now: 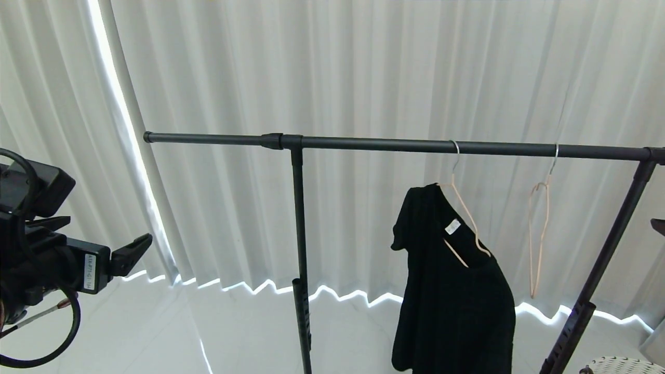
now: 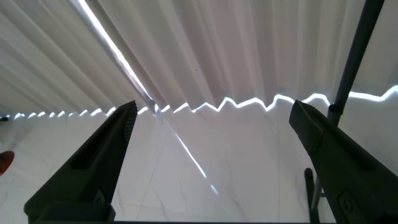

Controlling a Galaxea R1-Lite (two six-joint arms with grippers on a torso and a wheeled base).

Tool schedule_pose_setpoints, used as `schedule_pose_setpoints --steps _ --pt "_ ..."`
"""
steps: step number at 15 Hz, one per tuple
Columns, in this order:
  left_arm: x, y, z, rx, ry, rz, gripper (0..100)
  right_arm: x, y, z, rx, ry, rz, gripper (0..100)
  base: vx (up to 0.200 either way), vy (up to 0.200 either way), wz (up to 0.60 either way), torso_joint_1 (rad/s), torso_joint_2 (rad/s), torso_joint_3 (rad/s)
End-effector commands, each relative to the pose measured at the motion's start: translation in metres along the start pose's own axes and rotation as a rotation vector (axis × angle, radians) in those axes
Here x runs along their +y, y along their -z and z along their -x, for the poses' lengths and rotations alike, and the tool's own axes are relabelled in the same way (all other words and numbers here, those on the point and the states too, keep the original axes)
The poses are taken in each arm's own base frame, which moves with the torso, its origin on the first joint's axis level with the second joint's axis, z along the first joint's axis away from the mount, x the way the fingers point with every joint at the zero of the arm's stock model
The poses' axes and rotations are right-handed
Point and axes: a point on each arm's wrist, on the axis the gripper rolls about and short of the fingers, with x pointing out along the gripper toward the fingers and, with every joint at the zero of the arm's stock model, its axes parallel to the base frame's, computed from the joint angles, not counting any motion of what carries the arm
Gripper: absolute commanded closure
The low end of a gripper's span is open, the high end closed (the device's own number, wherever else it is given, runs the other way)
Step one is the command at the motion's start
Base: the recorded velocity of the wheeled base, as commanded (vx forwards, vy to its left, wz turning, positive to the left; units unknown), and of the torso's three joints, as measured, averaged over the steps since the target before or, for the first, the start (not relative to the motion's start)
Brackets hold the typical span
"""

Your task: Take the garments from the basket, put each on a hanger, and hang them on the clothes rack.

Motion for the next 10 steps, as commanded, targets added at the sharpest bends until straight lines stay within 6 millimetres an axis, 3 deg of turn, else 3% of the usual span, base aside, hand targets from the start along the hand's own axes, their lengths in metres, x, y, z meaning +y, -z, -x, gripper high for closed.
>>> schedule_pose_setpoints --steps 1,10 --pt "-0.0005 0.0013 0.0006 0.002 0.001 0.000 0 0.0002 0.0014 0.0006 -0.001 0.001 0.001 0 -0.200 0.000 0.00 0.007 0.00 -0.002" --pt "-0.0015 0.0038 -0.0007 0.013 0.007 -0.001 0 0.0032 0.0060 -0.0035 -0.010 0.003 0.001 0 -0.200 0.000 0.00 -0.001 0.00 0.004"
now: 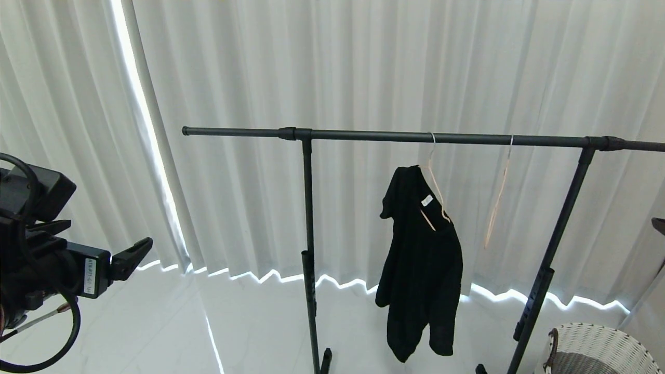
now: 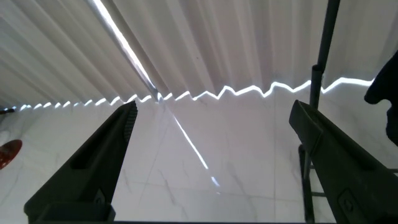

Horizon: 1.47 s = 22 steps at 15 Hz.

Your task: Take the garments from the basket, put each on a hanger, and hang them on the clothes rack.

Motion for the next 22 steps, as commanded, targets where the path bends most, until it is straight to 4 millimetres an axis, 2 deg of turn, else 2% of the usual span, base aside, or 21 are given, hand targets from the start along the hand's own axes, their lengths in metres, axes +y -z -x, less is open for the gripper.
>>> schedule_pose_setpoints --steps 1,2,10,16,22 --pt "0.000 0.000 -0.001 0.003 0.001 -0.001 0 0.002 0.002 -0.002 0.009 -0.003 0.004 0 -0.200 0.000 0.00 0.002 0.00 0.002" --pt "0.000 0.000 -0.001 0.003 0.001 0.001 0 0.002 0.003 -0.003 0.002 0.001 0.002 0 -0.200 0.000 0.00 -0.007 0.00 0.002" --pt "-0.001 0.003 0.001 0.007 0.004 0.000 0 0.003 0.004 -0.005 -0.038 0.020 0.050 0 0.000 0.000 0.00 -0.008 0.02 0.011" --pt "-0.003 0.014 0.014 -0.002 0.003 0.000 0 0.002 0.003 -0.006 -0.039 0.022 0.051 0 0.000 0.000 0.00 -0.190 0.44 0.250" --pt "-0.003 0.014 0.014 0.000 0.002 0.000 0 0.003 0.004 -0.008 -0.028 0.021 0.052 0 0.000 0.000 0.00 -0.199 0.49 0.283"
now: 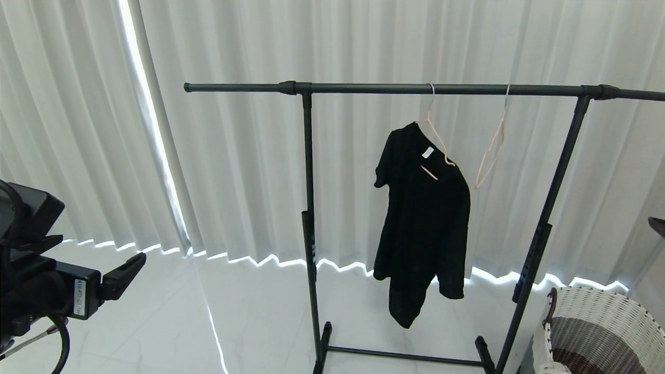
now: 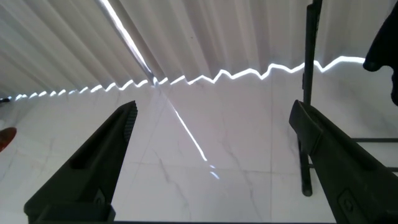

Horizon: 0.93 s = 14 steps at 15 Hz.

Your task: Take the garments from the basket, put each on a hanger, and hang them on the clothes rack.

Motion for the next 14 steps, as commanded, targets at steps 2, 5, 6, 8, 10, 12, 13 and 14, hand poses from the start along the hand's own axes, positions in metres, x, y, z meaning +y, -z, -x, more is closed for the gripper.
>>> schedule_pose_setpoints --steps 2,5,6,8,10,12,13,14 --pt "-0.001 -0.002 0.001 -0.009 0.006 -0.005 0 0.001 0.001 -0.003 0.011 -0.003 0.003 0 0.000 0.000 0.00 -0.178 0.48 0.286" --pt "-0.003 -0.001 0.001 -0.009 0.017 -0.009 0 0.001 0.000 -0.003 0.008 -0.003 -0.001 0 0.000 0.000 0.00 -0.170 0.46 0.297" --pt "-0.003 -0.001 0.001 -0.009 0.017 -0.008 0 0.001 0.000 -0.003 0.002 -0.001 -0.002 0 0.000 0.000 0.00 -0.163 0.45 0.300" --pt "-0.003 0.000 0.000 -0.006 0.018 -0.009 0 0.001 0.001 -0.002 -0.001 -0.001 0.000 0 0.000 0.000 0.00 -0.100 0.30 0.203" --pt "-0.004 0.004 0.002 0.004 0.021 -0.011 0 0.001 0.001 -0.003 0.002 -0.001 0.004 0 0.000 0.000 0.00 -0.032 0.10 0.073" --pt "-0.005 0.007 0.005 0.002 0.022 -0.011 0 0.001 0.001 -0.003 0.002 -0.001 0.008 0 0.000 -0.100 0.00 -0.001 0.02 0.011" --pt "-0.005 0.008 0.006 0.002 0.022 -0.011 0 0.001 0.001 -0.003 0.002 -0.001 0.008 0 0.000 -0.200 0.00 -0.002 0.01 0.002" --pt "-0.006 0.008 0.006 0.002 0.024 -0.012 0 0.002 0.003 -0.002 0.005 -0.002 0.009 0 0.000 -0.200 0.00 -0.007 0.00 0.012"
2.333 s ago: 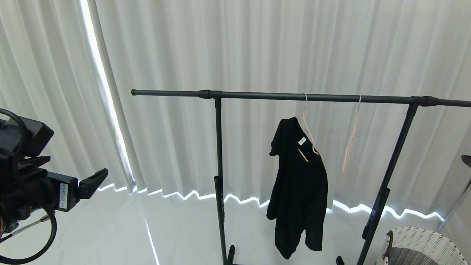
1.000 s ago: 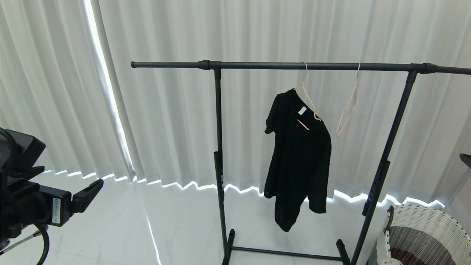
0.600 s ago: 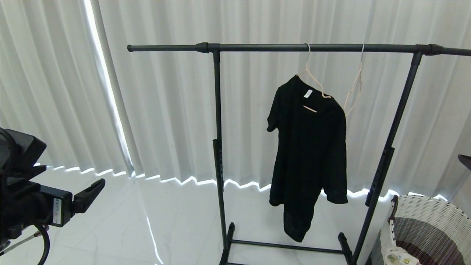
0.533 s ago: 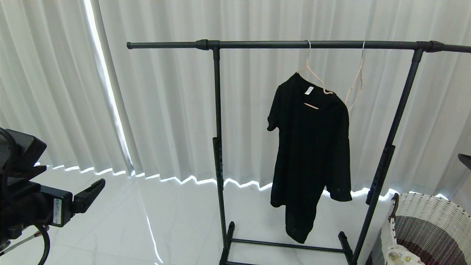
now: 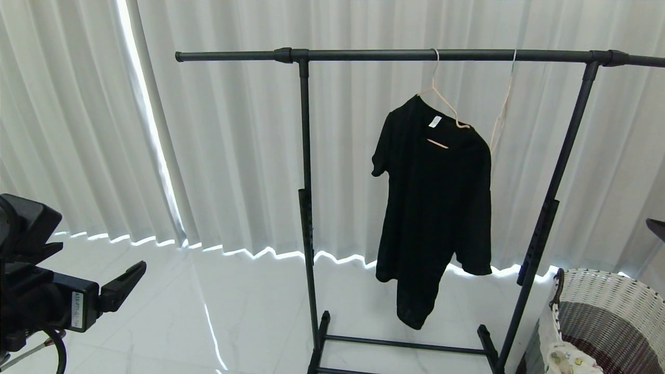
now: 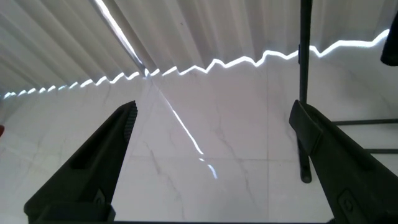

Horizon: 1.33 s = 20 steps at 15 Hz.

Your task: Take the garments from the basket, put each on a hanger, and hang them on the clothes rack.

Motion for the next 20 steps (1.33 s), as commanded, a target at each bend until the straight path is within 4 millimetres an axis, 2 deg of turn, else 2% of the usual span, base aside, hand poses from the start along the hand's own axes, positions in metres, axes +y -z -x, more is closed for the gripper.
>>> schedule_pose_setpoints --steps 1,8,20 --pt "-0.0003 0.0009 0.0012 -0.001 0.001 -0.001 0 0.0003 0.0016 0.0009 0.002 0.000 0.001 0 0.000 -0.200 0.00 -0.002 0.00 0.012" --pt "-0.0006 0.0008 0.0012 -0.002 0.004 0.000 0 0.0010 0.0031 0.0010 0.006 -0.002 0.002 0 0.000 -0.200 0.00 0.001 0.00 0.002" --pt "-0.0006 0.0008 0.0012 -0.002 0.005 0.002 0 0.0029 0.0050 -0.0018 0.019 -0.009 0.006 0 0.000 0.000 0.00 -0.010 0.03 0.027"
